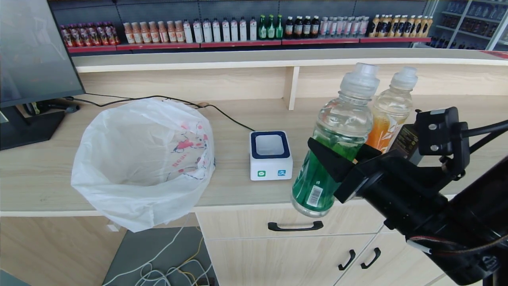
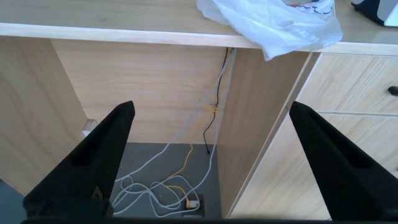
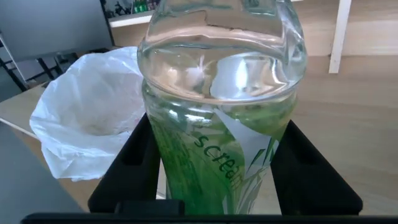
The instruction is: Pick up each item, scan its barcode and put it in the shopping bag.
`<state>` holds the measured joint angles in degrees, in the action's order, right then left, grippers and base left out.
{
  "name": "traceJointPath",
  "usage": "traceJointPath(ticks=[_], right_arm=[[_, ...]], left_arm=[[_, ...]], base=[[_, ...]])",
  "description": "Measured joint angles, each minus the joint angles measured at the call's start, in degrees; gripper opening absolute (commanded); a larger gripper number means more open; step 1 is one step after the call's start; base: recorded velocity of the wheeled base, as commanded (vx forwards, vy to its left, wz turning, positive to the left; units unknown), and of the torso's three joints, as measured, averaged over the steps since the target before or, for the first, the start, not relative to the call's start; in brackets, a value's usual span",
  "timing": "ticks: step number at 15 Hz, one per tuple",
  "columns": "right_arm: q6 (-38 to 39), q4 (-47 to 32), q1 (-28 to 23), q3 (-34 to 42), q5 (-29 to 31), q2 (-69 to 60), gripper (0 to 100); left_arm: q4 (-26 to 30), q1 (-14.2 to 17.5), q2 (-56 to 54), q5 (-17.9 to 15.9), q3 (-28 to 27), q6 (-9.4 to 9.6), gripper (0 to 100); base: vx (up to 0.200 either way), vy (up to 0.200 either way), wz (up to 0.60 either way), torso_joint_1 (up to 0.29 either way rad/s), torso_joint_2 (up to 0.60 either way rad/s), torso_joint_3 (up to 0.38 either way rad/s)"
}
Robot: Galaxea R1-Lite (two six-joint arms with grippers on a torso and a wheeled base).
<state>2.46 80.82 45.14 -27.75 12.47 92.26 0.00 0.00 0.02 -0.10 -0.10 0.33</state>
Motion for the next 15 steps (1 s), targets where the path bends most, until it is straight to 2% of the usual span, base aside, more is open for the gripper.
traceJointPath(ticks=[3, 6, 10, 15], right_arm=[[5.33, -0.9, 2.12, -1.66, 0.24, -0.67, 0], [11.3, -4.44, 5.22, -7.23, 2.55, -1.22, 0], [18.99, -14.45, 9.33, -12.52, 3.18, -3.97, 0], [20.55, -17.82, 12.65, -17.04, 3.21, -5.77, 0]], left_arm=[[0.0, 0.0, 0.0, 0.0, 0.0, 0.0, 100], [0.0, 0.0, 0.0, 0.0, 0.0, 0.02, 100], [0.0, 0.0, 0.0, 0.0, 0.0, 0.0, 100], [0.0, 0.0, 0.0, 0.0, 0.0, 0.02, 100]], base=[[0.0, 0.0, 0.0, 0.0, 0.0, 0.0], [0.0, 0.0, 0.0, 0.0, 0.0, 0.0], [0.0, 0.0, 0.0, 0.0, 0.0, 0.0], [0.0, 0.0, 0.0, 0.0, 0.0, 0.0]])
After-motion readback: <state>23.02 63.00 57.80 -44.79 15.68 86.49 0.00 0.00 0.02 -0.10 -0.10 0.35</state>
